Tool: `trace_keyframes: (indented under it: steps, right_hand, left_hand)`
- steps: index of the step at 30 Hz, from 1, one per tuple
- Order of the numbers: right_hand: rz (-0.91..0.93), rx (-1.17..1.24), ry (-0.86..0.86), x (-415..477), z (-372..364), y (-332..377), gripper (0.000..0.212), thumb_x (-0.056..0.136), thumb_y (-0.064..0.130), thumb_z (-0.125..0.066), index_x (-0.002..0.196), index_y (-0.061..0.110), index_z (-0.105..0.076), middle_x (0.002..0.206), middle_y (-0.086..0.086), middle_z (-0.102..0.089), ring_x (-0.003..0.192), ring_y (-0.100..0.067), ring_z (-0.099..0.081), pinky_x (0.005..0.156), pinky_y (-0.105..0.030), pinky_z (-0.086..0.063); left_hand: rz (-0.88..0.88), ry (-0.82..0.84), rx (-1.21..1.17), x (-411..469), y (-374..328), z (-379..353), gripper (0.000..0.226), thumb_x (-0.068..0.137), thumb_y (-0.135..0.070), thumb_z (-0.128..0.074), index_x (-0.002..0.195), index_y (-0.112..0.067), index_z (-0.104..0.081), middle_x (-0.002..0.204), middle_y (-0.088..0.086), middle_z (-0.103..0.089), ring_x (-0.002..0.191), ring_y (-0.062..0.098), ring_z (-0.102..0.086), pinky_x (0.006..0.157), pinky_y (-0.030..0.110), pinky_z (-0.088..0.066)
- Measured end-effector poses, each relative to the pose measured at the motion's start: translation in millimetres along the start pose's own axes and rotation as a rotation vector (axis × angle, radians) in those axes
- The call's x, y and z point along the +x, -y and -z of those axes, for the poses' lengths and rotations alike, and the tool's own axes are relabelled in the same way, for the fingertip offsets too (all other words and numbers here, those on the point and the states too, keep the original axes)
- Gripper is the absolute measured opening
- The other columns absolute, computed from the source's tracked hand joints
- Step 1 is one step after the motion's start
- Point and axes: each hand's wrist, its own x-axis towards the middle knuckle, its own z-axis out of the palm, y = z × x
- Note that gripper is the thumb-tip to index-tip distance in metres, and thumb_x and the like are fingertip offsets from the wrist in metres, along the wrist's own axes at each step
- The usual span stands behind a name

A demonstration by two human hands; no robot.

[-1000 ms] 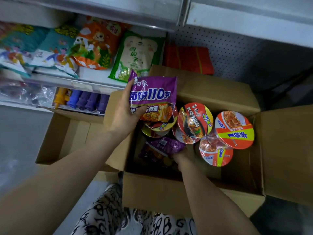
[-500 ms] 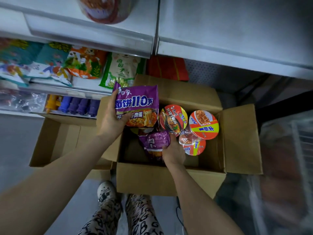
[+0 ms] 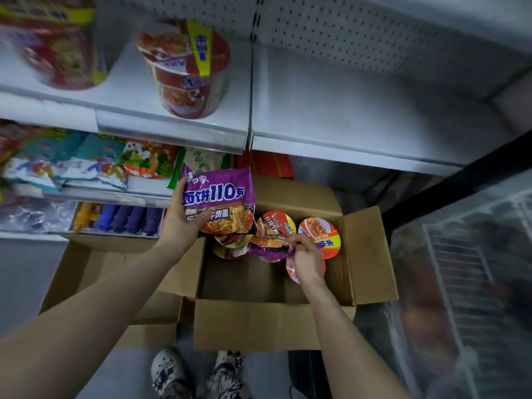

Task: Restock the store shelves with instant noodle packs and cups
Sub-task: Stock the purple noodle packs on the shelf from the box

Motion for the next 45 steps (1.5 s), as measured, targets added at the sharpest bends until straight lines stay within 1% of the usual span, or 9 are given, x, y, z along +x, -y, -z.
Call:
trace_keyframes:
  steps: [4,8,12,17,25,29,35,40,45]
  right_hand:
    - [0.145,-0.056,-0.042,7.6,3.8,9.6,0.028,0.093,0.046,-0.062,0.092,0.019,-0.067,0.11,0.014,-0.055,0.112,-0.013,-0.054,0.094,-0.035,-0.049]
    - [0.244,-0.149,-0.018,23.5,0.4,2.1,0.02,0.081,0.023,-0.08,0.087,0.025,-0.061,0.116,0.012,-0.051,0.117,-0.013,-0.051,0.094,-0.032,-0.047]
    - [0.265,-0.164,0.054,34.9,7.6,3.1,0.039,0.081,0.012,-0.08,0.091,0.041,-0.056,0.143,0.008,-0.04,0.136,-0.014,-0.035,0.107,-0.031,-0.041]
    - [0.159,-0.082,0.118,48.6,20.6,11.4,0.031,0.082,0.007,-0.077,0.099,0.029,-0.064,0.141,0.009,-0.038,0.131,-0.009,-0.035,0.078,-0.012,-0.043]
    - [0.02,-0.143,0.092,86.2,-1.2,-3.0,0.028,0.085,0.004,-0.073,0.099,0.028,-0.068,0.157,0.003,-0.025,0.144,-0.025,-0.028,0.1,-0.035,-0.046]
    - [-0.059,-0.089,0.064,92.4,-5.7,-17.1,0.026,0.089,0.018,-0.072,0.112,0.026,-0.064,0.135,0.001,-0.045,0.116,-0.021,-0.05,0.071,-0.023,-0.046]
    - [-0.081,-0.013,0.117,109.6,0.0,-23.6,0.046,0.085,0.005,-0.074,0.115,0.035,-0.057,0.122,-0.002,-0.058,0.111,-0.023,-0.06,0.08,-0.032,-0.057]
    - [-0.084,0.114,0.201,106.3,22.7,-0.2,0.06,0.083,-0.002,-0.074,0.122,0.039,-0.054,0.117,0.002,-0.058,0.099,-0.013,-0.061,0.069,-0.031,-0.057]
    - [-0.045,0.275,0.302,84.6,56.1,29.5,0.069,0.08,0.0,-0.077,0.133,0.038,-0.054,0.118,0.006,-0.063,0.103,-0.013,-0.065,0.071,-0.03,-0.058]
  left_hand:
    - [0.021,0.007,-0.028,-2.1,0.2,1.1,0.084,0.088,-0.013,-0.069,0.151,-0.037,-0.019,0.135,0.001,-0.045,0.12,0.023,-0.053,0.096,0.05,-0.052]
    - [0.038,0.009,-0.029,-2.7,3.1,0.0,0.084,0.088,-0.011,-0.069,0.151,-0.036,-0.02,0.132,-0.003,-0.044,0.121,0.021,-0.052,0.096,0.046,-0.052]
    - [0.08,0.005,-0.059,-2.5,4.3,-4.0,0.083,0.087,-0.008,-0.069,0.15,-0.037,-0.022,0.119,-0.012,-0.047,0.108,0.013,-0.054,0.09,0.041,-0.052]
    - [0.118,-0.016,-0.144,-0.2,-0.2,-12.2,0.082,0.087,-0.006,-0.069,0.147,-0.039,-0.024,0.114,-0.015,-0.048,0.1,0.006,-0.056,0.081,0.036,-0.055]
    - [0.166,-0.003,-0.154,10.6,17.7,-13.5,0.081,0.087,-0.008,-0.07,0.144,-0.044,-0.026,0.123,-0.004,-0.051,0.106,0.013,-0.059,0.075,0.031,-0.057]
    - [0.202,0.002,-0.103,15.5,41.7,-22.0,0.079,0.085,-0.009,-0.073,0.137,-0.049,-0.03,0.128,0.001,-0.049,0.11,0.019,-0.058,0.084,0.04,-0.057]
    - [0.22,0.029,-0.087,14.6,50.5,-42.4,0.083,0.085,-0.003,-0.07,0.149,-0.034,-0.026,0.116,-0.01,-0.051,0.102,0.009,-0.059,0.08,0.034,-0.056]
    - [0.177,0.06,-0.046,16.4,29.2,-45.7,0.08,0.085,-0.005,-0.071,0.149,-0.03,-0.03,0.111,-0.019,-0.045,0.099,0.003,-0.055,0.082,0.032,-0.054]
    - [0.185,0.155,-0.166,7.0,-6.6,-33.1,0.088,0.071,-0.022,-0.079,0.145,-0.041,-0.035,0.128,0.003,-0.054,0.112,0.023,-0.061,0.094,0.047,-0.054]
